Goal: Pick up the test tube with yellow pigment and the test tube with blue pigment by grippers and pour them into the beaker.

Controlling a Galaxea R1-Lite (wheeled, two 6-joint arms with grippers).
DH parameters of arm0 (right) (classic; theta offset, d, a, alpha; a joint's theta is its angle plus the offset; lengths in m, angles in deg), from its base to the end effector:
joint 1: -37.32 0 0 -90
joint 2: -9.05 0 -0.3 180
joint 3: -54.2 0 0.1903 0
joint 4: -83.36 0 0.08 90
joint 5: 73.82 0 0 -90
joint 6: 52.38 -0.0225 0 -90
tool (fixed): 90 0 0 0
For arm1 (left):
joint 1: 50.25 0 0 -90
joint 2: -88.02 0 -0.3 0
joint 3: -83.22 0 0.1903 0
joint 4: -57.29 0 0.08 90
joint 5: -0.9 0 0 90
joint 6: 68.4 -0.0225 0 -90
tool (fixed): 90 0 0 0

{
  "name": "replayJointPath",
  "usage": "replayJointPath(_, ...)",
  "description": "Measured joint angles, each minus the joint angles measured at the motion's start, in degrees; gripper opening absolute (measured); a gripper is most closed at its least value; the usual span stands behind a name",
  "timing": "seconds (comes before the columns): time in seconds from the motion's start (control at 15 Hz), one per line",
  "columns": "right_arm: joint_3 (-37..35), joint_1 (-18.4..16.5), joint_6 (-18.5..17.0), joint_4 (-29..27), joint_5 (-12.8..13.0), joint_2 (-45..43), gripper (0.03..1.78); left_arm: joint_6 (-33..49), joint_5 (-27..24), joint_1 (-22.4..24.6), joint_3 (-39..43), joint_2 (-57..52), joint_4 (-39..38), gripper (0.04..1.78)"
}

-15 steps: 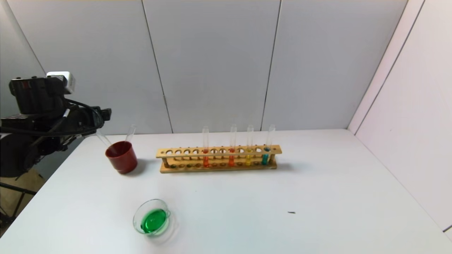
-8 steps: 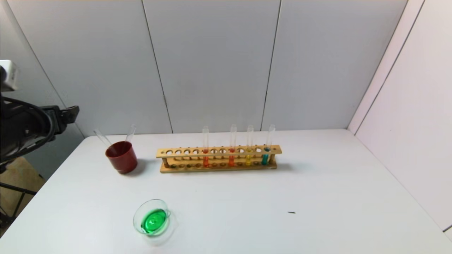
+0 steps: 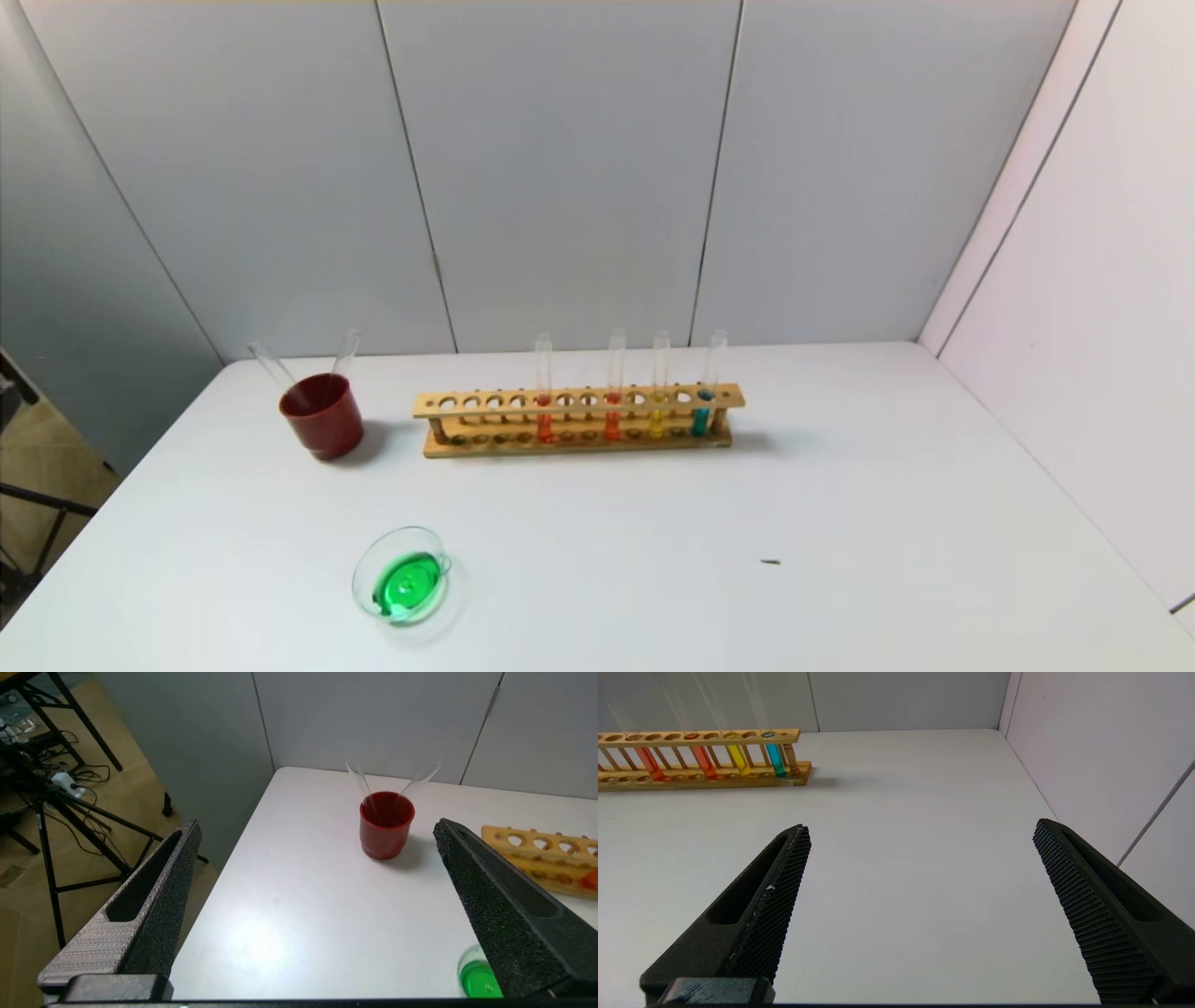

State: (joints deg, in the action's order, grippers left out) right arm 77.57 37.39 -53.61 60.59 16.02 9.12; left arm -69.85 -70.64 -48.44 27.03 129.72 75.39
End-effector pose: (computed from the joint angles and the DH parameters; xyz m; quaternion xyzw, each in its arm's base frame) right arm -0.0227 0.0000 0.0766 0.0107 -0.0046 0.0021 0.9999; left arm 0.0611 0.0091 0.2408 0.0170 0.0334 0.1755 0.9838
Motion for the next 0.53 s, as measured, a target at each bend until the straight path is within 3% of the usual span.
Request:
replayJointPath(0.33, 0.0, 0.0, 0.0, 0.0, 0.0, 0.0, 1.74, -0.1, -0.2, 0.0, 1.5, -20.5, 20.4, 1.75)
replayJointPath(0.53, 0.0, 0.0, 0.0, 0.0, 0.0, 0.0, 1.74, -0.3, -2.7, -0.7, 5.1, -30.3, 26.2, 1.75)
